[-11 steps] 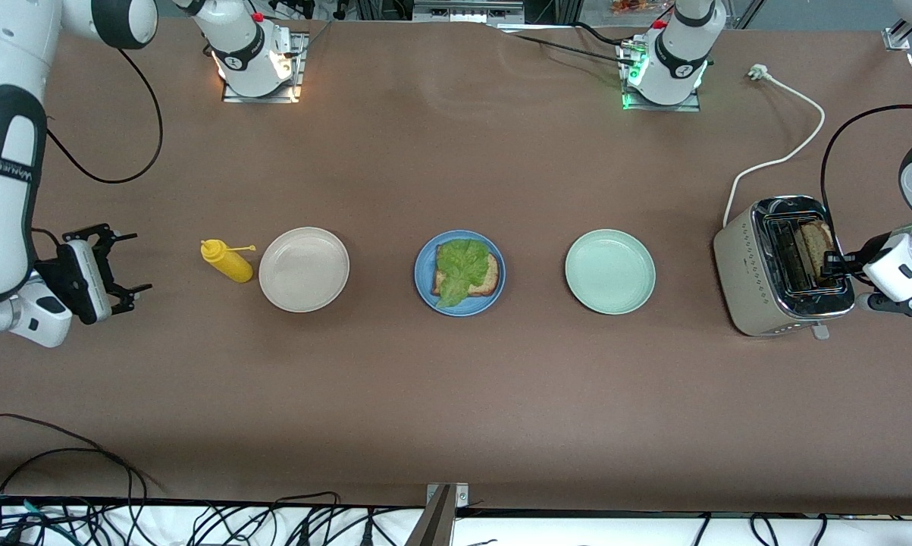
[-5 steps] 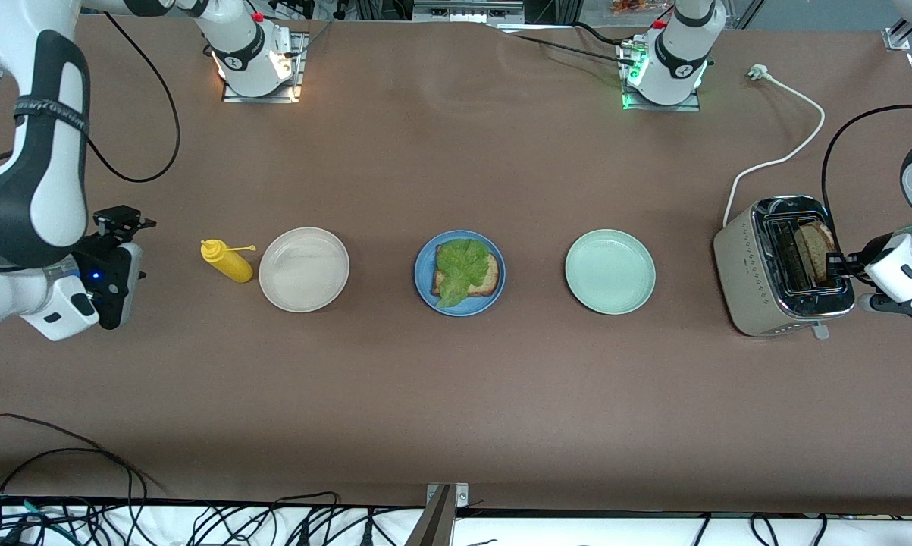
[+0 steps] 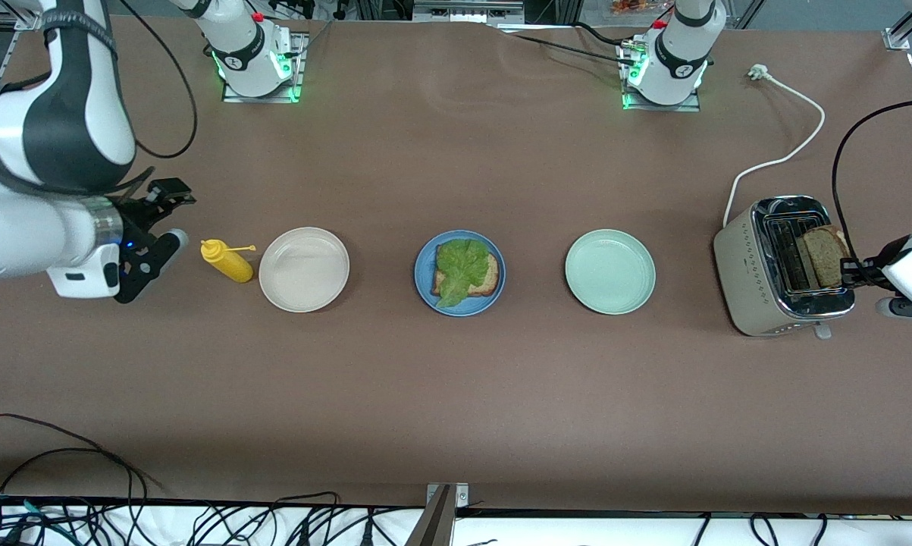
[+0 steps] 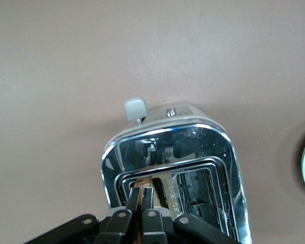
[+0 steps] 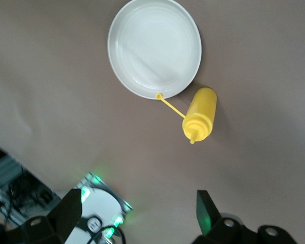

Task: Make sandwich in blue plate with both arms
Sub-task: 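Withdraw the right gripper while the left gripper grasps the toaster bread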

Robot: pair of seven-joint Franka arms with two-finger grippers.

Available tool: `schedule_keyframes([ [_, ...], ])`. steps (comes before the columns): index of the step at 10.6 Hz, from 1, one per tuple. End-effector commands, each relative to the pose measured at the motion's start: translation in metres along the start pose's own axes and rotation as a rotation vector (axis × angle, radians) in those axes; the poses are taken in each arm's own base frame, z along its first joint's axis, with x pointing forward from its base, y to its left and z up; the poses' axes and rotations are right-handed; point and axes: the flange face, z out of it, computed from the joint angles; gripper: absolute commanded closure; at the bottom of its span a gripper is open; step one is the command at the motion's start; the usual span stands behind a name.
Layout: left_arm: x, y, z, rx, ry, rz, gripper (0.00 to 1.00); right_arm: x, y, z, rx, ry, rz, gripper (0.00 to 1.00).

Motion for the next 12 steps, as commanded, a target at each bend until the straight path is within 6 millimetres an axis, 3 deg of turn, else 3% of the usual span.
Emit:
schedule_keyframes([
  [1,-0.003,-0.002,-0.036,-0.005,0.055,0.015,1.00,-0.014,-0.030,0.032,-0.054,0.040,0.284,0.00],
  [3,-0.007,0.001,-0.047,-0.007,0.064,0.025,1.00,-0.023,-0.027,0.052,-0.104,0.105,0.384,0.00],
  [5,-0.009,0.003,-0.058,-0.005,0.081,0.054,1.00,-0.058,0.009,0.061,-0.139,0.221,0.447,0.00],
  [7,-0.011,0.003,-0.065,-0.006,0.093,0.054,1.00,-0.077,0.047,0.053,-0.163,0.345,0.518,0.00],
  [9,-0.009,0.010,-0.070,-0.006,0.095,0.064,1.00,-0.093,0.035,0.031,-0.120,0.304,0.609,0.00],
  [10,-0.009,0.012,-0.072,-0.010,0.091,0.067,1.00,-0.100,0.024,0.004,-0.091,0.275,0.732,0.00],
  [12,-0.006,0.020,-0.075,-0.036,0.090,0.072,1.00,-0.113,0.004,-0.033,-0.088,0.282,0.771,0.00],
])
